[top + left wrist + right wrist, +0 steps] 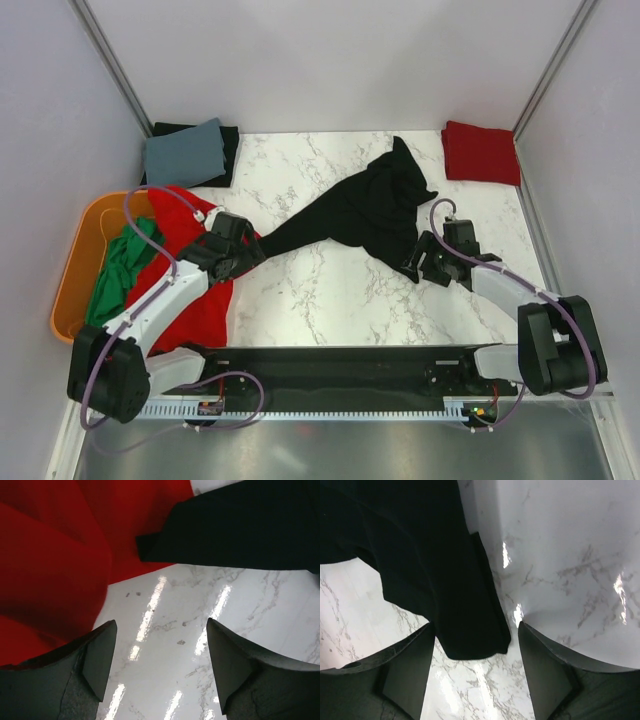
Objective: Fold and stack the t-shirts
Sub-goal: Flatten the tshirt out
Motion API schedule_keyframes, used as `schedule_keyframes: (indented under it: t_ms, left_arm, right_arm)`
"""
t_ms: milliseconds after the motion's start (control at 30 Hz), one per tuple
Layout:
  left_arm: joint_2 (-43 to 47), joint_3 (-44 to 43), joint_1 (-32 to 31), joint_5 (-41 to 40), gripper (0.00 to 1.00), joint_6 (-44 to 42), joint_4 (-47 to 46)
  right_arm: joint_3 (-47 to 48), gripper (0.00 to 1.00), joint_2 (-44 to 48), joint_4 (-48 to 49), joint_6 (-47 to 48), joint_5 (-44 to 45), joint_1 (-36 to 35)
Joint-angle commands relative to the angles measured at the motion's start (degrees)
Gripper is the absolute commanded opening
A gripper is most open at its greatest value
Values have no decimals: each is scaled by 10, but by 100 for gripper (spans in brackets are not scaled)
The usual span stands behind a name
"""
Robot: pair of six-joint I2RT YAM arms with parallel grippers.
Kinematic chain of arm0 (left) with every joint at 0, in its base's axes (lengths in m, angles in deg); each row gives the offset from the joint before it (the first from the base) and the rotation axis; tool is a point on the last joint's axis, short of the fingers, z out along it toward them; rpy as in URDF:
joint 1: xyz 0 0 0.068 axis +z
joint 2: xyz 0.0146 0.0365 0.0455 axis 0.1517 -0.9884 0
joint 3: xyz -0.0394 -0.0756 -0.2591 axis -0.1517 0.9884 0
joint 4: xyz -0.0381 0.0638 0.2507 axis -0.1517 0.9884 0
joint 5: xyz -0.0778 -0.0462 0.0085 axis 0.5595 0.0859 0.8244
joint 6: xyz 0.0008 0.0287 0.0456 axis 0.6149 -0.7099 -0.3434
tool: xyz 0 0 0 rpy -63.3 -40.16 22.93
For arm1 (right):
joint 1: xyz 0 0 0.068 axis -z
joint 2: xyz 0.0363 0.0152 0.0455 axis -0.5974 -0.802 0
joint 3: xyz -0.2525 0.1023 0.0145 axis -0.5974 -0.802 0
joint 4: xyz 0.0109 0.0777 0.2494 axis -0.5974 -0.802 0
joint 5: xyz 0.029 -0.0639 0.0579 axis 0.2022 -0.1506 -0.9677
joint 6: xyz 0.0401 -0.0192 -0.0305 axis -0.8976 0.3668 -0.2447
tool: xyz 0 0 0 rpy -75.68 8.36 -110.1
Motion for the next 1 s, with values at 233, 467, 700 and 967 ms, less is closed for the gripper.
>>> schedule_keyframes:
  t_ms: [233, 467, 700, 967]
  left_arm:
    - [-144, -61, 67, -12, 76, -2, -65]
    - [-223, -101, 72, 20, 71, -26, -123]
    - [-265, -101, 72, 48, 53, -38, -159]
    - [-260, -113, 71, 60, 2, -42, -162]
  right_arm:
    - [-6, 48, -44, 65, 8, -24, -1]
    - [-18, 29, -43, 68, 13, -33, 0]
    - [-10, 21, -56, 72, 16, -39, 0]
    - [5, 0, -68, 64, 18, -48, 0]
